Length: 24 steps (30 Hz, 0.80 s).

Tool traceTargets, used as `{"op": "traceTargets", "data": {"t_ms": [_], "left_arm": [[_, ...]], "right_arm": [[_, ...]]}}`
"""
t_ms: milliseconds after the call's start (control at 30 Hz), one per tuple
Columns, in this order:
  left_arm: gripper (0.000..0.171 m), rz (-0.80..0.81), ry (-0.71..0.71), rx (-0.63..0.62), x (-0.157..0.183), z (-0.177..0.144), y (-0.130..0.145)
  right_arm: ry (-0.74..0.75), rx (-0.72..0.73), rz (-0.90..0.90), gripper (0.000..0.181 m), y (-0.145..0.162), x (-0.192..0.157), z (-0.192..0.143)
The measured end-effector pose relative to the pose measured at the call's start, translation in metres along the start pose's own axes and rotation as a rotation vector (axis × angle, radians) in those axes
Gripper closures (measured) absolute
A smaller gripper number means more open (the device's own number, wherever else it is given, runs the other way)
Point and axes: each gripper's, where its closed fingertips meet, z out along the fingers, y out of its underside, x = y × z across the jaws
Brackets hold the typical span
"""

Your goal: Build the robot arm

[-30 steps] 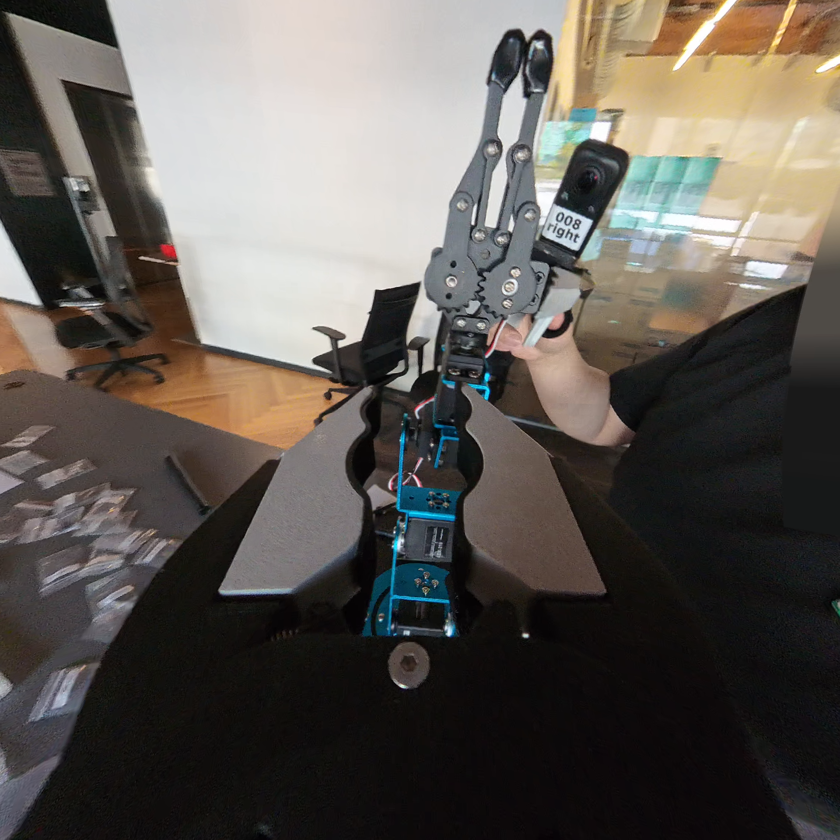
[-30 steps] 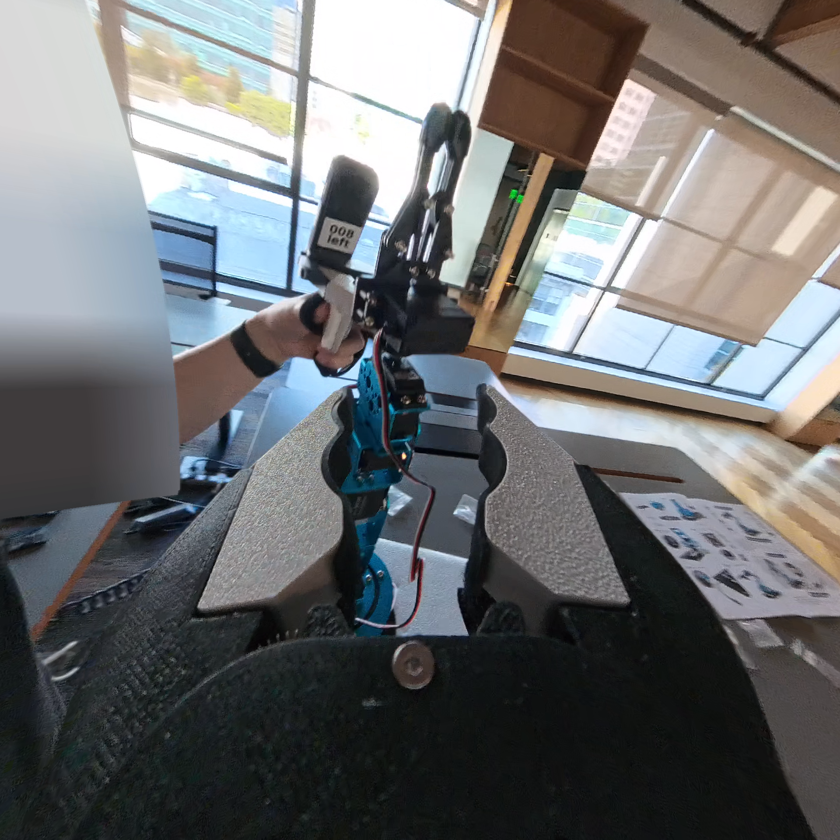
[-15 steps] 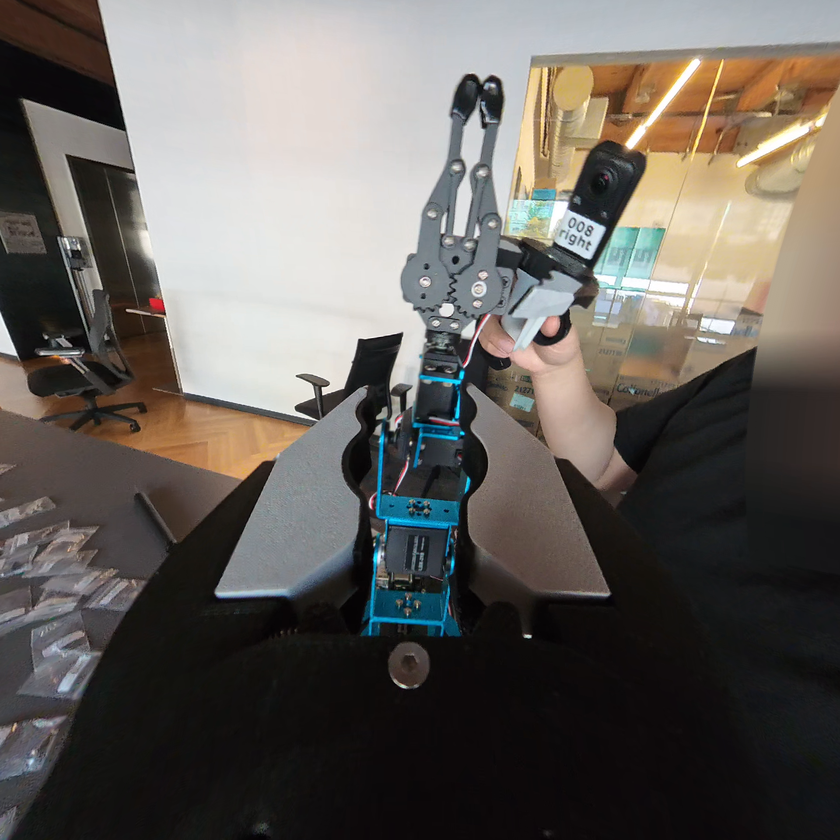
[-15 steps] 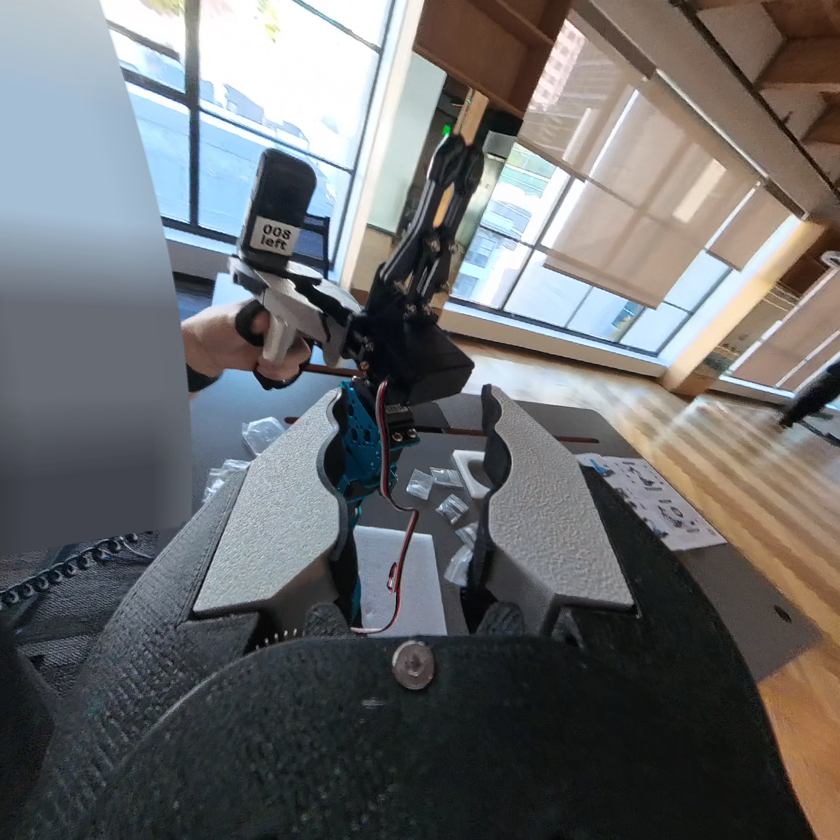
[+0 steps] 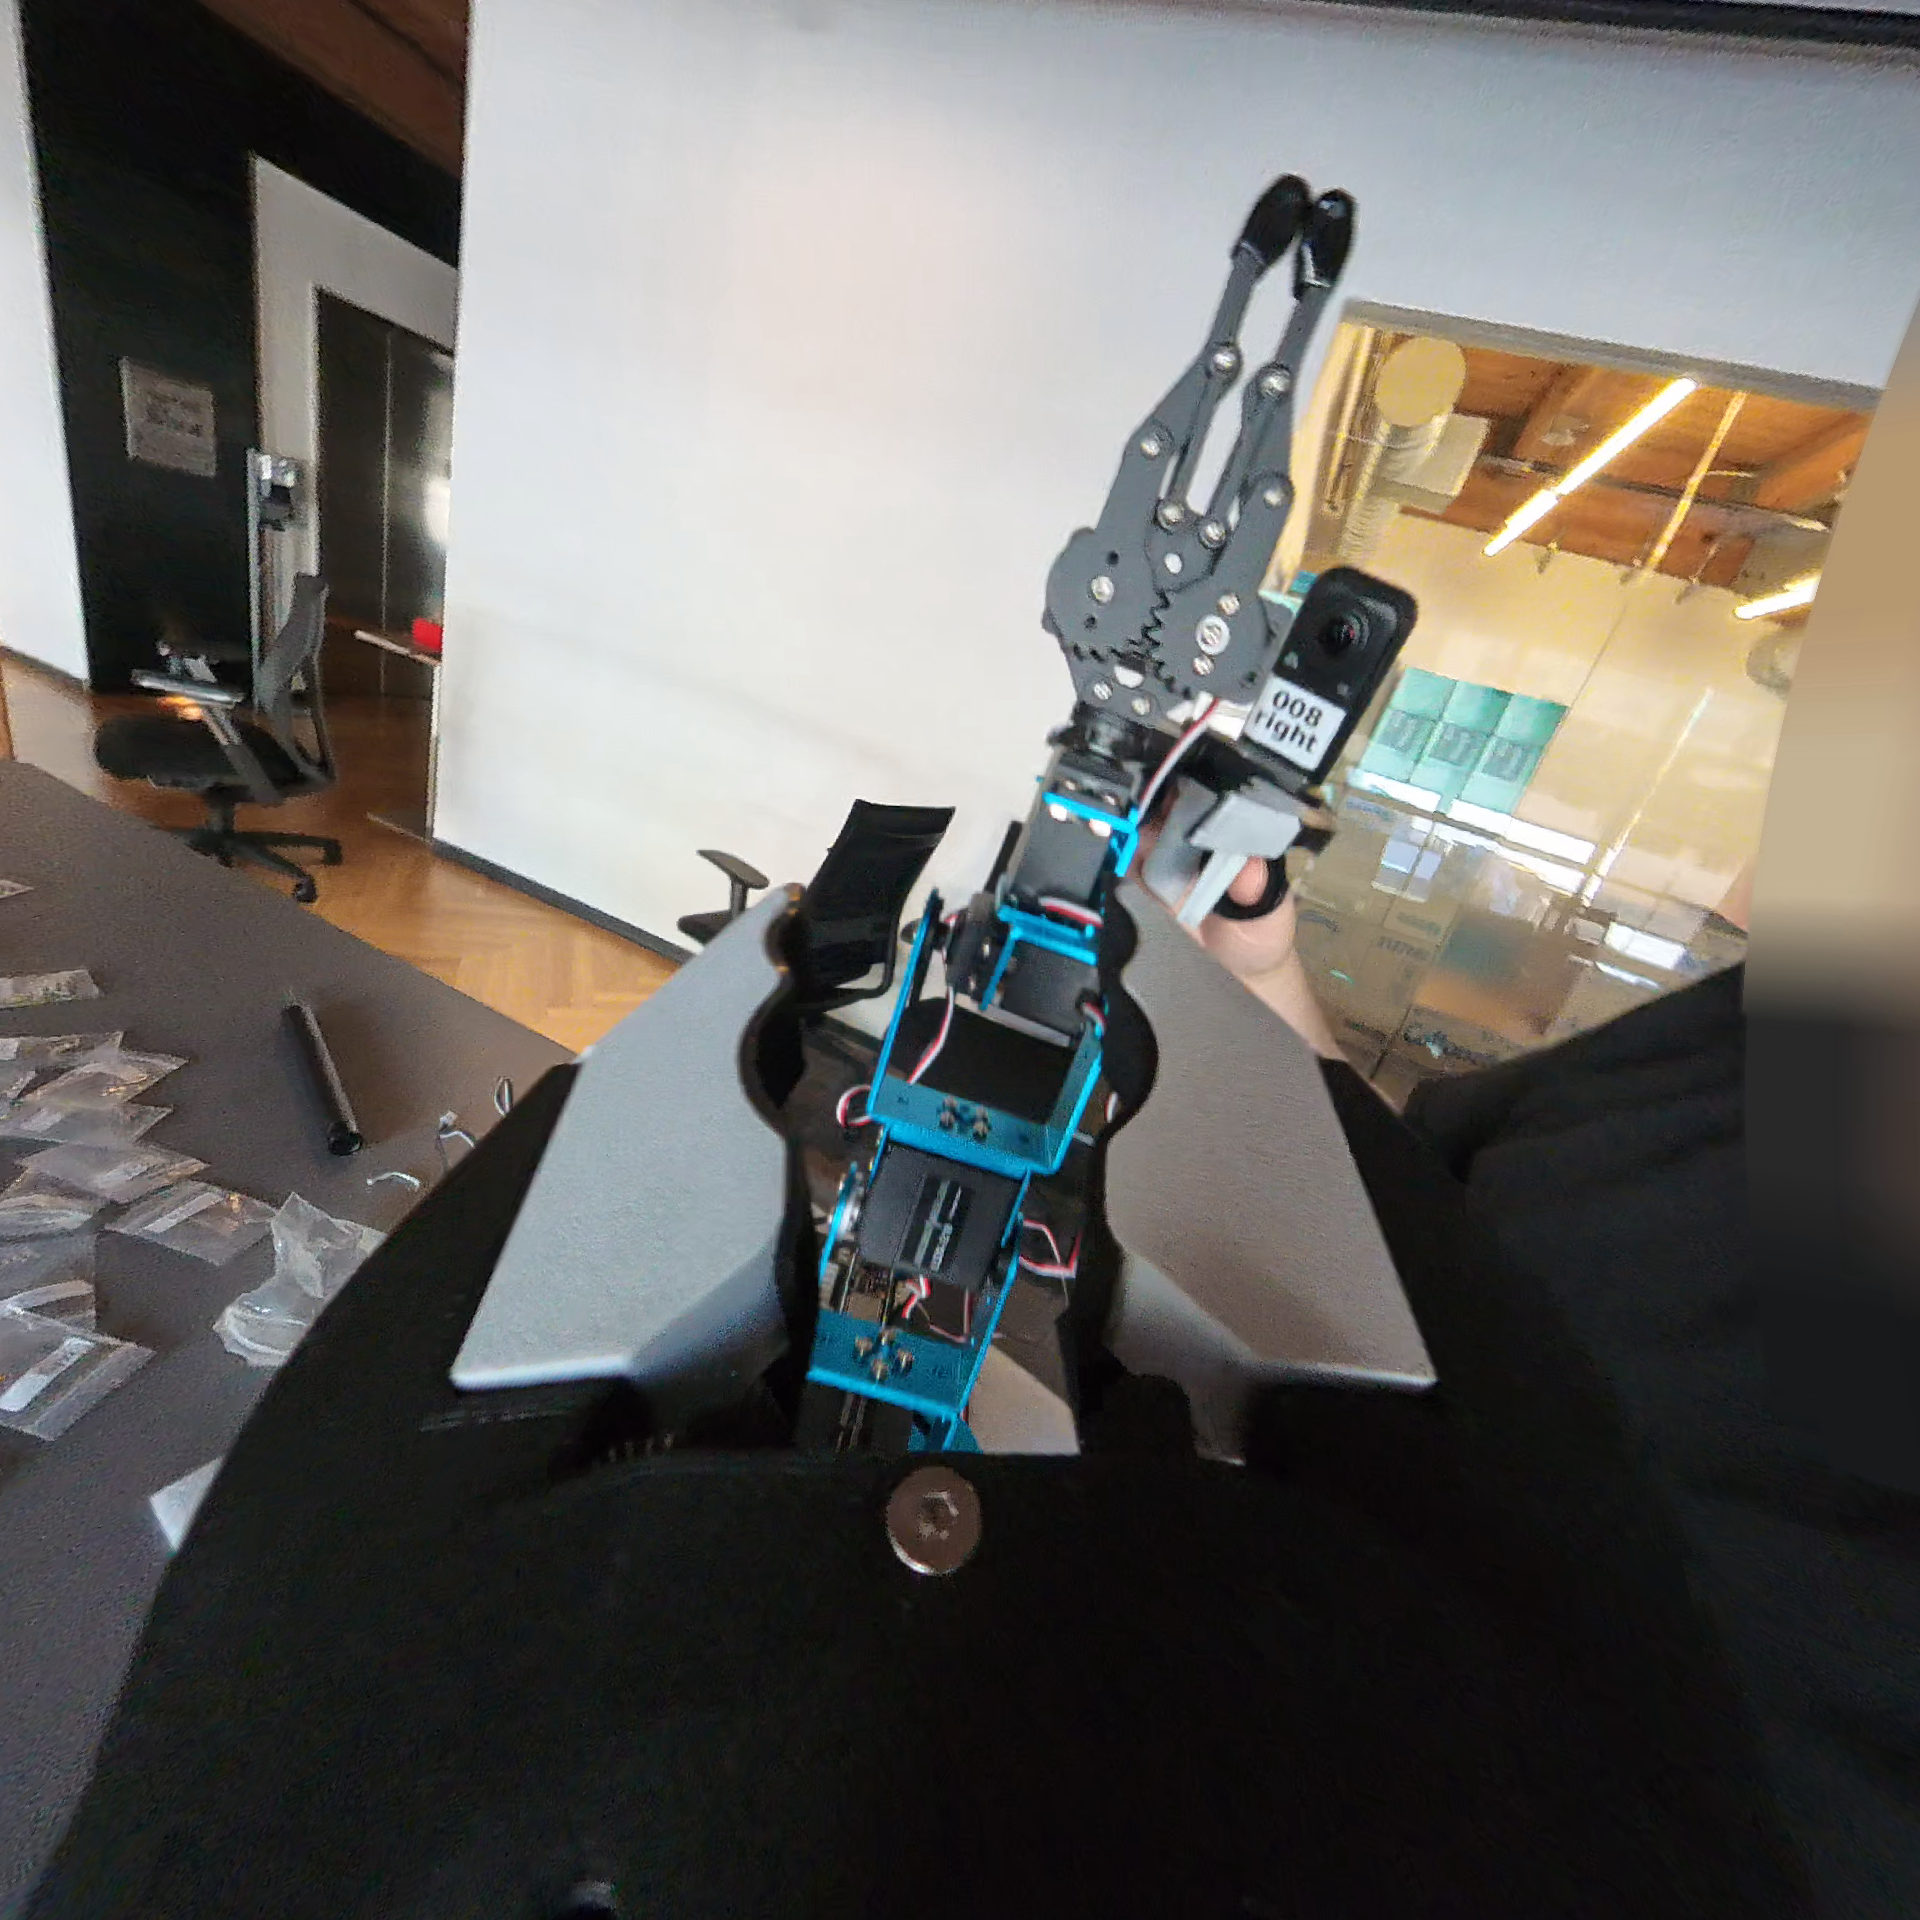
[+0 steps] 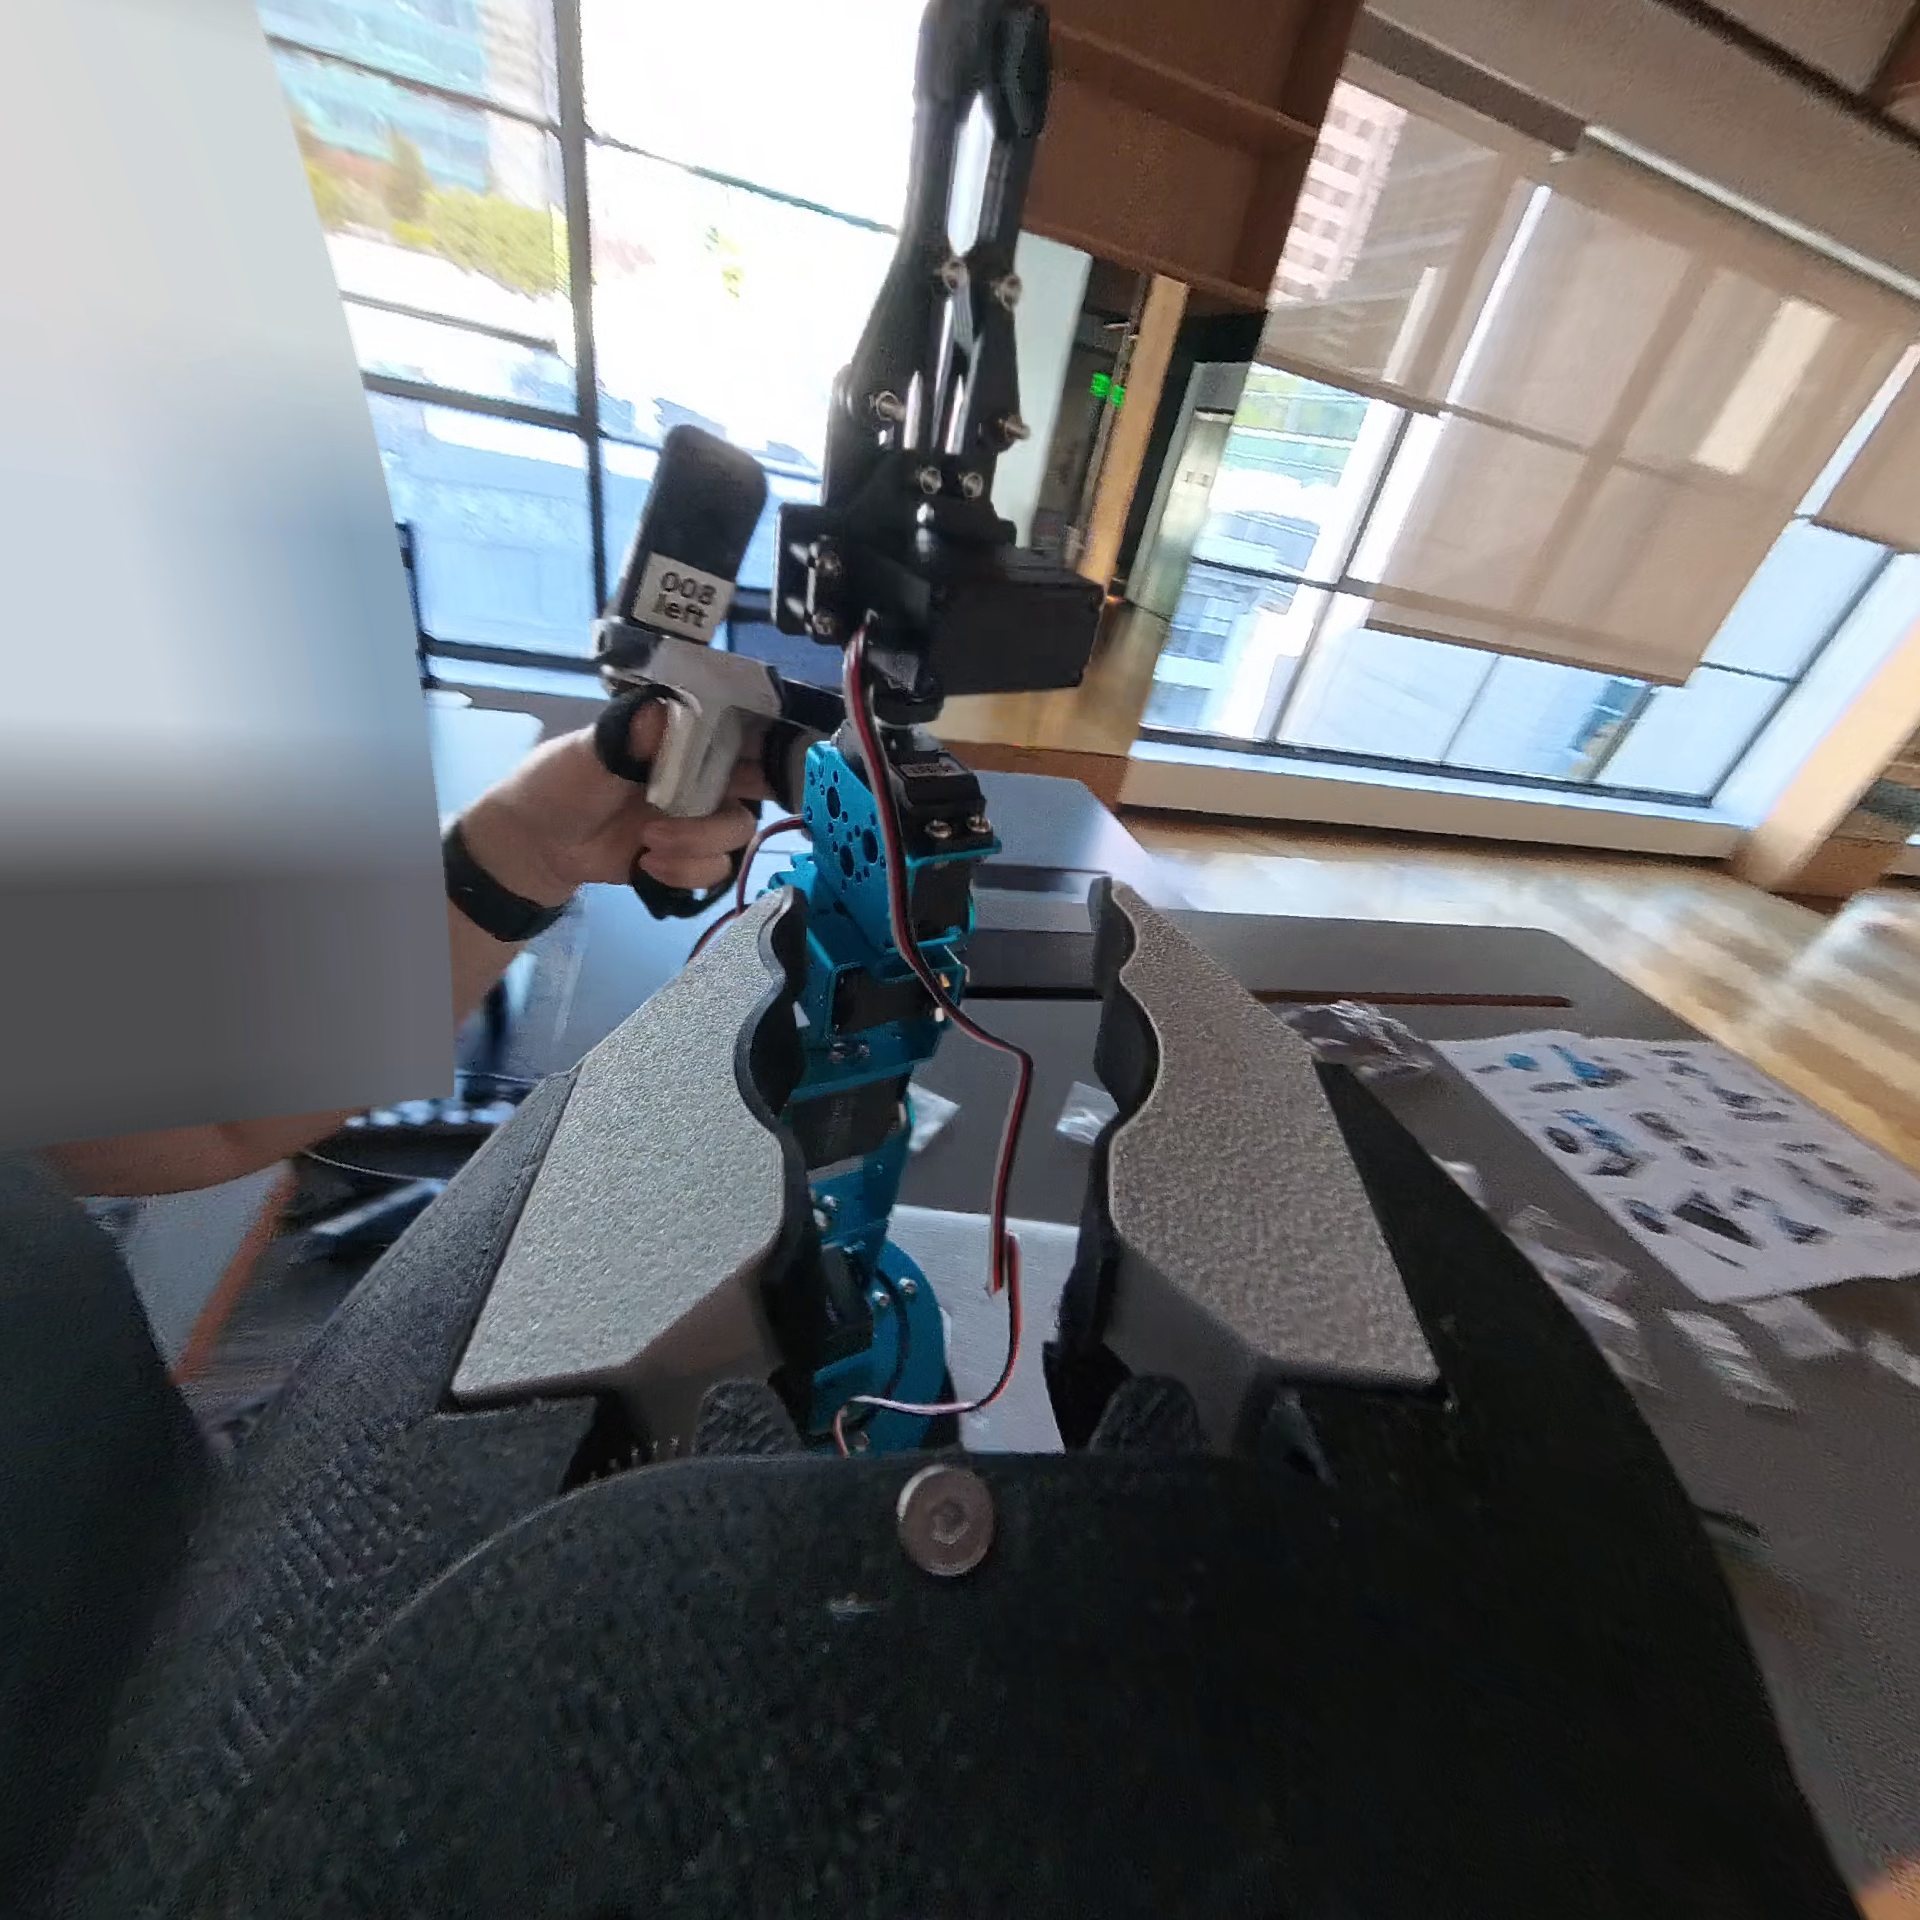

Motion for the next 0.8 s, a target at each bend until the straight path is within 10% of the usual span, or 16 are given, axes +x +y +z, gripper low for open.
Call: {"op": "traceTargets", "data": {"t_ms": [500, 800], "left_arm": [[0.127, 0.358, -0.066, -0.333, 0.027, 0.058, 0.003], [0.146, 0.312, -0.004, -0.329, 0.029, 0.063, 0.018]], "right_arm": [[-0.177, 0.062, -0.022, 0.122, -0.015, -0.005, 0.025], [-0.072, -0.062, -0.583, 0.139, -0.045, -0.006, 0.021]]}}
